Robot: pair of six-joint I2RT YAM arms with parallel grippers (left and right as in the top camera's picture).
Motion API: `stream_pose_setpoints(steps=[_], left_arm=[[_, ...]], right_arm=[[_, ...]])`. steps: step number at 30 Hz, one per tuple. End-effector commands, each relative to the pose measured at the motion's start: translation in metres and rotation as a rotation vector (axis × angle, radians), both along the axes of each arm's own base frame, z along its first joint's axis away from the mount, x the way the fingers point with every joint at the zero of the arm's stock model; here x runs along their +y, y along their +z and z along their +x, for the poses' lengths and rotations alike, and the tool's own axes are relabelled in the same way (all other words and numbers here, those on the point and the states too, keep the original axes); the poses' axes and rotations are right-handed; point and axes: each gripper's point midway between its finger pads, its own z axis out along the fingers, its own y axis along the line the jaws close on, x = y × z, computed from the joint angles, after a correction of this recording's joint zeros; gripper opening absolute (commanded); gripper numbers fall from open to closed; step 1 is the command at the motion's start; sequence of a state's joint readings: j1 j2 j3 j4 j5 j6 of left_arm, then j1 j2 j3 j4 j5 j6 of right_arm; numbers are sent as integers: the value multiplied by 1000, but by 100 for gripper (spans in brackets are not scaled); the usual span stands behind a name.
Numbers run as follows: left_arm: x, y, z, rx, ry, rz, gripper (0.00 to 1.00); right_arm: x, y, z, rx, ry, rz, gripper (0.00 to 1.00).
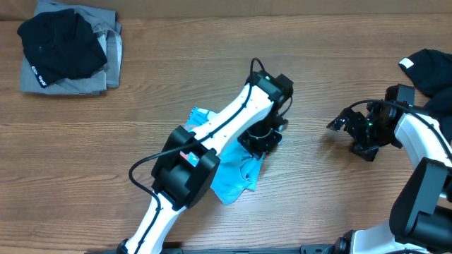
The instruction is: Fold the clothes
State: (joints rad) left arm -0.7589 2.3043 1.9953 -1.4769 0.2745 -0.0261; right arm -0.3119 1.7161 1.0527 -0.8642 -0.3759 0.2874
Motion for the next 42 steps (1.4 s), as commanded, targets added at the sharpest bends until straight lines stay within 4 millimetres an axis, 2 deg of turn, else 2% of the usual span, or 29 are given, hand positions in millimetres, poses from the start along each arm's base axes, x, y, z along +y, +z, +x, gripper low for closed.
stream_pose_setpoints(steps=[1, 3, 6, 11, 15, 17, 19, 21, 23, 26, 28, 29, 31, 33, 37, 42], left_arm=[[-19, 11, -11, -1, -15, -52, 27], [-24, 10, -13, -7, -22, -57, 32], [-30, 9, -15, -18, -28, -67, 31], [-31, 9, -14, -30, -36, -66, 17], [-30, 24, 1, -54, -13, -93, 16], [-26, 38, 12, -77, 2, -100, 23], [-11, 51, 29, -126, 26, -66, 33], [13, 61, 48, -178, 67, -2, 49], [38, 65, 61, -190, 130, 59, 52], [66, 65, 67, -129, 206, 81, 22], [74, 62, 70, -91, 247, 68, 21], [81, 59, 73, -94, 255, 86, 26], [109, 53, 84, -146, 279, 195, 52], [137, 49, 94, -194, 338, 306, 66], [169, 40, 109, -197, 428, 343, 75], [194, 18, 124, -127, 487, 214, 87]], right_arm=[[-1, -3, -1, 5, 5, -8, 100], [-1, -3, -2, 6, 4, -8, 100], [-1, -3, -2, 7, 5, -8, 100], [-1, -3, -3, 11, 5, -7, 100], [-2, -3, -3, 11, 4, -15, 100], [-3, -4, -3, 15, 3, -21, 100], [-3, -4, -4, 17, 3, -24, 100], [-3, -4, -4, 19, 3, -23, 100], [-3, -4, -4, 20, 3, -23, 100], [-3, -4, -4, 18, 3, -24, 100], [-3, -4, -3, 15, 3, -24, 100], [-4, -4, -3, 13, 3, -25, 100], [-3, -4, -3, 15, 3, -24, 100], [-3, -4, -4, 18, 3, -24, 100], [-3, -4, -5, 23, 4, -22, 100], [-3, -4, -5, 22, 4, -22, 100]])
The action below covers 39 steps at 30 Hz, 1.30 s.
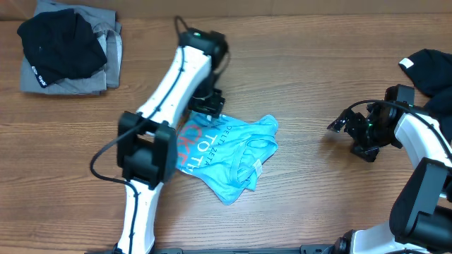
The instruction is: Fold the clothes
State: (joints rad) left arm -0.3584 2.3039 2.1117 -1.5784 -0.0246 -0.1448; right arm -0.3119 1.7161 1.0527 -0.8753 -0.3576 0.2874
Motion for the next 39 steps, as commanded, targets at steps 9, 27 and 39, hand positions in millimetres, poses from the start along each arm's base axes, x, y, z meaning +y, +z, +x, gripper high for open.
stream_pose_setpoints(steps=[9, 27, 39], left_arm=[[40, -16, -1, 85, -19, -685, 91], [13, -71, -70, 257, 53, -874, 94], [-18, -113, -82, 263, 63, -709, 48]], right_arm=[[-1, -3, -1, 1, 6, -10, 100], [-2, -2, 2, -11, 5, -13, 100], [-1, -3, -2, 6, 5, -8, 100]])
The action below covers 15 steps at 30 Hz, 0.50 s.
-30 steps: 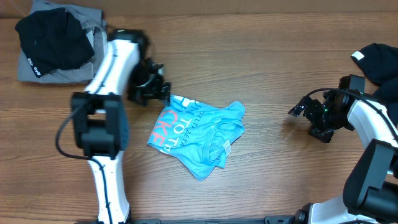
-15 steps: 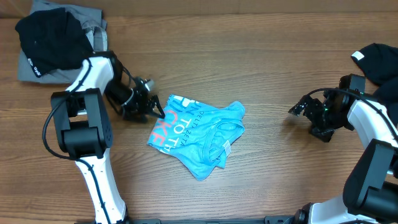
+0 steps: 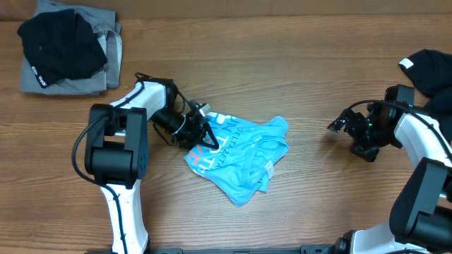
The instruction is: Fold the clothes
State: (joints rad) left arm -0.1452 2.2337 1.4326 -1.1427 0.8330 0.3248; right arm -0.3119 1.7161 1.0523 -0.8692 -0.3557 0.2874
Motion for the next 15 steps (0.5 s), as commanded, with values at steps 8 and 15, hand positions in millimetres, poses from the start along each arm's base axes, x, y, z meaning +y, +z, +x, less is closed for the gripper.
stream_pose_setpoints(steps=[8, 15], left_arm=[[44, -49, 20, 13, 60, 403, 13], [68, -14, 104, -230, 134, 530, 10]], right_arm=[[0, -3, -4, 15, 5, -3, 100], [2, -3, -8, 34, 6, 3, 100]])
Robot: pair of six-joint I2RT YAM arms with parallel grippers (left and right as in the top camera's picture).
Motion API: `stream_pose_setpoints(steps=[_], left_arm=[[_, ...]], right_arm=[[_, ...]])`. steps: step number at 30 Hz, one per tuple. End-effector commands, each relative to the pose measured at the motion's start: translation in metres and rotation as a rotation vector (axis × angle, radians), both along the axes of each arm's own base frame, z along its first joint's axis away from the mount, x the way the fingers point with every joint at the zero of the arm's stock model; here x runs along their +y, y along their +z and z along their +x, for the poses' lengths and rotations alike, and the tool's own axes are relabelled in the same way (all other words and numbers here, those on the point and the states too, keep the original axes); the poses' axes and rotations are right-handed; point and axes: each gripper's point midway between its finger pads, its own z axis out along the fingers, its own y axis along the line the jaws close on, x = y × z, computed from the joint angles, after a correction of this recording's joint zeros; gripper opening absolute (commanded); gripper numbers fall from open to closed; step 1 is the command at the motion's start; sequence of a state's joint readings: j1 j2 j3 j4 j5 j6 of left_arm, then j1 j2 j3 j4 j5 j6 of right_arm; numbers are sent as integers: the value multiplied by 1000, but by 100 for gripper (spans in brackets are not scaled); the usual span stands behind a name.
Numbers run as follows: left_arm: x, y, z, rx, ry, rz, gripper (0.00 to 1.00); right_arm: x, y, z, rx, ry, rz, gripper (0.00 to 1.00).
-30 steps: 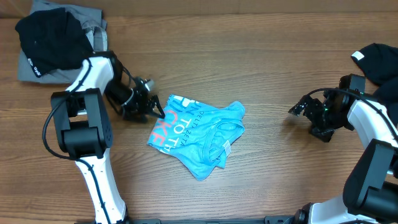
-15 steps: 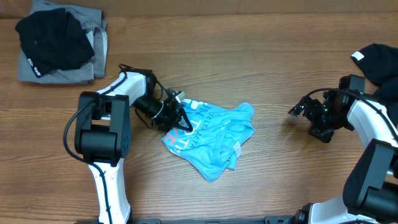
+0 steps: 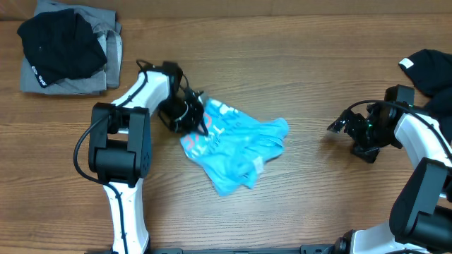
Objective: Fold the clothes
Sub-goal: 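Carry the folded shirt with the left gripper to the top-left clothes stack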
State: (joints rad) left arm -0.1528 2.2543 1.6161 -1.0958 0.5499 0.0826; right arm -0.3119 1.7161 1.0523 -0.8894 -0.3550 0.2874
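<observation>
A light blue T-shirt (image 3: 236, 144) with white lettering lies crumpled on the wooden table (image 3: 296, 204), left of centre. My left gripper (image 3: 198, 117) is at the shirt's upper left edge, shut on the cloth, which bunches up toward it. My right gripper (image 3: 337, 125) rests low at the right side of the table, well away from the shirt and holding nothing. Its jaws are too small and dark here to tell their state.
A pile of black and grey clothes (image 3: 67, 49) sits at the far left corner. A black garment with a white label (image 3: 431, 67) lies at the far right edge, behind the right arm.
My left gripper has moved a little up and away from me along the shirt's left edge. The shirt has shifted with it and bunched narrower. The right arm has not moved.
First my left arm reached across the crumpled shirt, gripper at its right side. Then the gripper was at the shirt's upper left and the lettering showed. Later it was low at the left edge, and now it holds that edge slightly higher. The right arm stayed still.
</observation>
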Motion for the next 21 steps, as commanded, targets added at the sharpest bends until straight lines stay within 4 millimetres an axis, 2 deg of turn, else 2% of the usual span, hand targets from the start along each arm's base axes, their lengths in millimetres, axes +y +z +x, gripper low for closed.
stream_pose_setpoints(steps=[1, 6, 7, 8, 12, 15, 18, 21], left_arm=[[48, 0, 56, -162, 32, 256, 10], [83, 30, 105, -333, 68, 413, 8], [98, 40, 122, -394, 94, 468, 6], [104, 43, 129, -420, 106, 487, 6], [126, 52, 153, -510, 157, 554, 4], [154, 62, 173, -585, 229, 646, 4], [169, 75, 183, -626, 266, 679, 4], [182, 96, 195, -674, 311, 716, 4]], right_arm=[[0, -3, -4, 18, 6, -2, 100], [1, -3, -7, 27, 6, 1, 100], [1, -3, -7, 28, 6, 2, 100], [1, -3, -7, 29, 6, 2, 100], [2, -3, -9, 37, 6, 5, 100], [3, -3, -13, 56, 6, 11, 100], [4, -3, -17, 71, 6, 16, 100], [4, -3, -17, 71, 6, 16, 100]])
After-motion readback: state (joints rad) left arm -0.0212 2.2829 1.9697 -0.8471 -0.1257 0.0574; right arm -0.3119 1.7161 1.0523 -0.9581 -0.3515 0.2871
